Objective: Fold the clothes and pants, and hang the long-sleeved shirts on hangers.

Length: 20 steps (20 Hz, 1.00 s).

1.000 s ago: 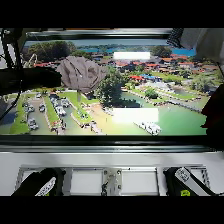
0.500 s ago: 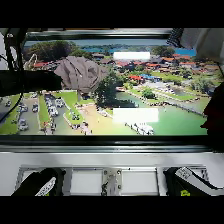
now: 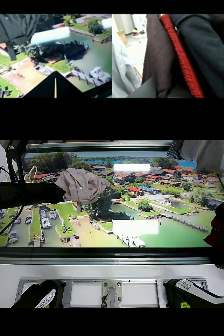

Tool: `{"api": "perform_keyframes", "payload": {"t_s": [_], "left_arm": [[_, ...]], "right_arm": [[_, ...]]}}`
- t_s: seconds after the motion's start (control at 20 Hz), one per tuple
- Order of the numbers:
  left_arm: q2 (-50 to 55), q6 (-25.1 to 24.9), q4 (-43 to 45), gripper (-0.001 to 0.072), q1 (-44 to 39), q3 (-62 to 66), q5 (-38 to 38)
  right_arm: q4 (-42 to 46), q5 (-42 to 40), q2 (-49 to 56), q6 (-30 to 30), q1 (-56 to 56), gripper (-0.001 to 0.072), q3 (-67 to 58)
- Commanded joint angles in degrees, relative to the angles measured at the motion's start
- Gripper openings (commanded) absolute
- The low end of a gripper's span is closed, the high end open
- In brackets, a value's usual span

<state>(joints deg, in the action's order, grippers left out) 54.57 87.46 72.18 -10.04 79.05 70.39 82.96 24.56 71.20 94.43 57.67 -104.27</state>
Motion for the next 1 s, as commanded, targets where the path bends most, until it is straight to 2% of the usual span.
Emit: {"api": "perform_keyframes", "payload": {"t_s": [0.0,0.35,0.55,0.65,0.95], "left_arm": [[0.02,-0.02,-0.33,0.0021,-0.04,-0.02,0.0],[0.02,-0.02,-0.31,0.0021,-0.04,-0.02,0.02],[0.04,-0.02,-0.28,0.0021,-0.04,-0.02,-0.02],[0.02,-0.04,-0.26,0.0021,-0.04,-0.02,-0.09],[0.02,-0.09,-0.22,0.0021,-0.04,-0.02,-0.13]], "right_arm": [[0.0,0.22,0.33,-1.64,0.02,0.0018,-0.04],[0.39,8.94,1.07,-0.76,0.13,0.0018,-0.02],[8.79,13.81,-1.62,11.15,1.99,0.0018,0.0],[11.96,16.5,-3.82,15.21,4.11,0.0018,0.0],[15.06,23.91,-11.45,16.0,12.11,0.0018,0.02]]}}
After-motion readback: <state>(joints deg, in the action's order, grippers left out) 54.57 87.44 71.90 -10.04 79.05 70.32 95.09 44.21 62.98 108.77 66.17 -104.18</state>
